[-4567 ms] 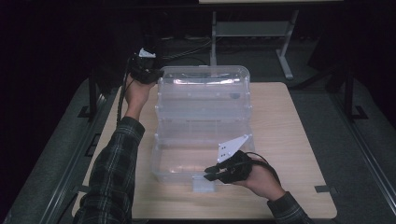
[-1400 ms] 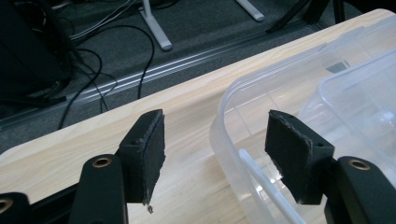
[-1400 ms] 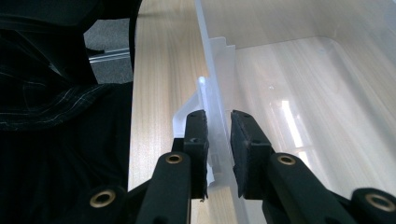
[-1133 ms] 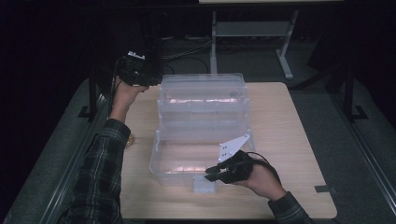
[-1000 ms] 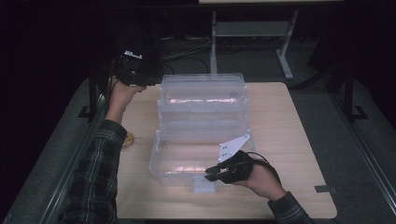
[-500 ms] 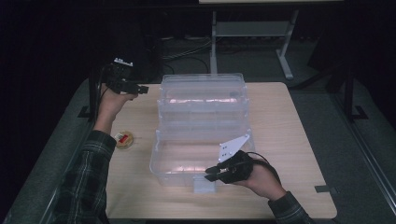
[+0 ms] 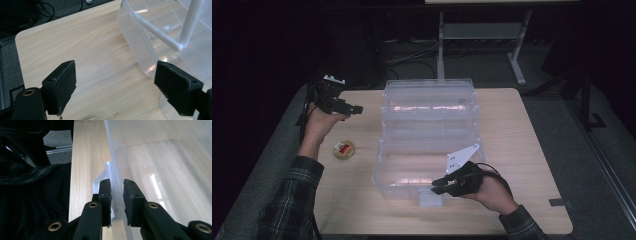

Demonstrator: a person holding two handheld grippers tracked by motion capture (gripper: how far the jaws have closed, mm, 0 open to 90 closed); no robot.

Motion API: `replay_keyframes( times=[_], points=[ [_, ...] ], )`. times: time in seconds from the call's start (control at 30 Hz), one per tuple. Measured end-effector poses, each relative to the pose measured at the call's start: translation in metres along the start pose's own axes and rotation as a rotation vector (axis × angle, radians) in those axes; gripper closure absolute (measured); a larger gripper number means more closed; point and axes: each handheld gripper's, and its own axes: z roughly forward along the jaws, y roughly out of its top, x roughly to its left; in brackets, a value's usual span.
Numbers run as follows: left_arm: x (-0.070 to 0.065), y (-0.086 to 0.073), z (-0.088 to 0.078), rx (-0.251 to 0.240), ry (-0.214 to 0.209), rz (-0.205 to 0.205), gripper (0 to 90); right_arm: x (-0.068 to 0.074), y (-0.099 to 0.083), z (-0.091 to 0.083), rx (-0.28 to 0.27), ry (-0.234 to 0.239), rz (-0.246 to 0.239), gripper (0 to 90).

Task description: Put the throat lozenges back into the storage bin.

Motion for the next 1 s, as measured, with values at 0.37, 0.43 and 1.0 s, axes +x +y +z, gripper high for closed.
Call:
replay_keyframes(
  times=[0.37, 0.43, 1.0],
  points=[
    [-0.002, -0.028, -0.005, -0.015, -0.01, 0.009, 14.2, 0.0, 0.0, 0.0, -0.002, 0.0, -0.003, 76.8],
    [-0.003, -0.033, -0.006, -0.023, -0.014, 0.002, 14.3, 0.0, 0.0, 0.0, -0.003, -0.001, -0.004, 76.8],
    [-0.002, -0.066, -0.007, -0.029, -0.019, 0.019, 14.2, 0.0, 0.0, 0.0, -0.003, 0.001, 0.004, 76.7]
  ],
)
